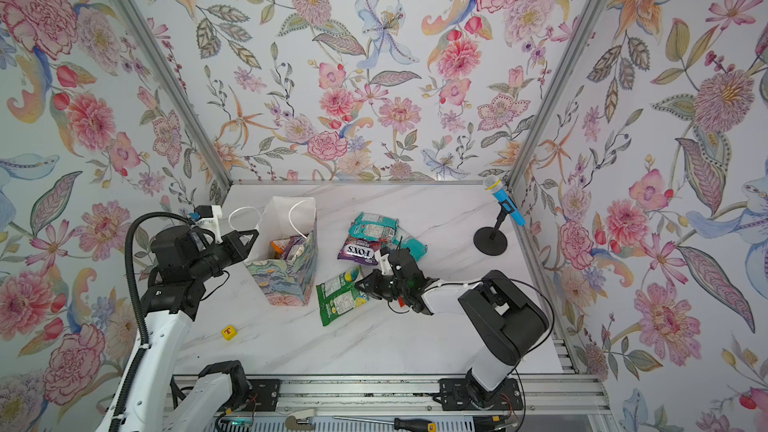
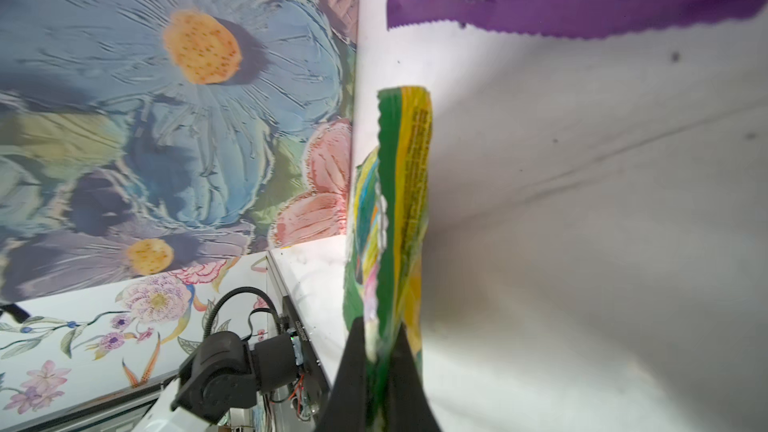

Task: Place the snacks into the paper bag
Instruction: 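Grasp the green FOX'S Spring Tea packet edge with the right gripper, then lift the green packet and carry it above the bag with the right gripper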

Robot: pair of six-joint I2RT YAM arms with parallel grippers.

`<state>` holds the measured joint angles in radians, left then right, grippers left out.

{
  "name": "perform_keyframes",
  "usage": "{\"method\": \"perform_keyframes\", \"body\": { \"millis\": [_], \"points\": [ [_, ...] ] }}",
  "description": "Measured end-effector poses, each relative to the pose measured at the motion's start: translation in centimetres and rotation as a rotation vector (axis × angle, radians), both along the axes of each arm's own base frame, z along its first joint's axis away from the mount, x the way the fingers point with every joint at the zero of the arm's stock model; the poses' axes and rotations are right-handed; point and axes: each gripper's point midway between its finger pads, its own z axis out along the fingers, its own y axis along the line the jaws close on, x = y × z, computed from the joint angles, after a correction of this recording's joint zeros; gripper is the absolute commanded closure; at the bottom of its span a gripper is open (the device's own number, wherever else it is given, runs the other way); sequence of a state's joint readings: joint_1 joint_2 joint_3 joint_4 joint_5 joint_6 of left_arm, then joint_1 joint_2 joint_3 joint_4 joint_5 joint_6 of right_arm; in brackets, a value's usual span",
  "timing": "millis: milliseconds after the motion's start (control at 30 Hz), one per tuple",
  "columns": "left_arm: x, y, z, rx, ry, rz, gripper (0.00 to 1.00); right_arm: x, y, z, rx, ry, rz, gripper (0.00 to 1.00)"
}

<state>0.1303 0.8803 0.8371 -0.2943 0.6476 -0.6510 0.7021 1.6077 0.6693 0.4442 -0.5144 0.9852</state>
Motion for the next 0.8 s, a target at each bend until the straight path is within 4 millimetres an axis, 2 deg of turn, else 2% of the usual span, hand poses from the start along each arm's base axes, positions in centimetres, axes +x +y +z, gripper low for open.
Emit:
{"method": "perform_keyframes", "body": {
  "millis": [333, 533, 800],
  "points": [
    [0.0, 0.0, 0.0, 0.0, 0.0, 0.0, 0.97, 2.5, -2.6, 12.3, -0.101, -0.316, -0.09, 1.0],
    [0.0, 0.0, 0.0, 0.0, 0.0, 0.0, 0.97, 3.8, -4.3, 16.4, -0.188, -0.434, -0.16, 1.0],
    [0.0, 0.0, 0.0, 0.0, 0.0, 0.0, 0.97, 5.6, -5.2, 22.7, -0.217, -0.593, -0.227, 1.0]
  ]
}}
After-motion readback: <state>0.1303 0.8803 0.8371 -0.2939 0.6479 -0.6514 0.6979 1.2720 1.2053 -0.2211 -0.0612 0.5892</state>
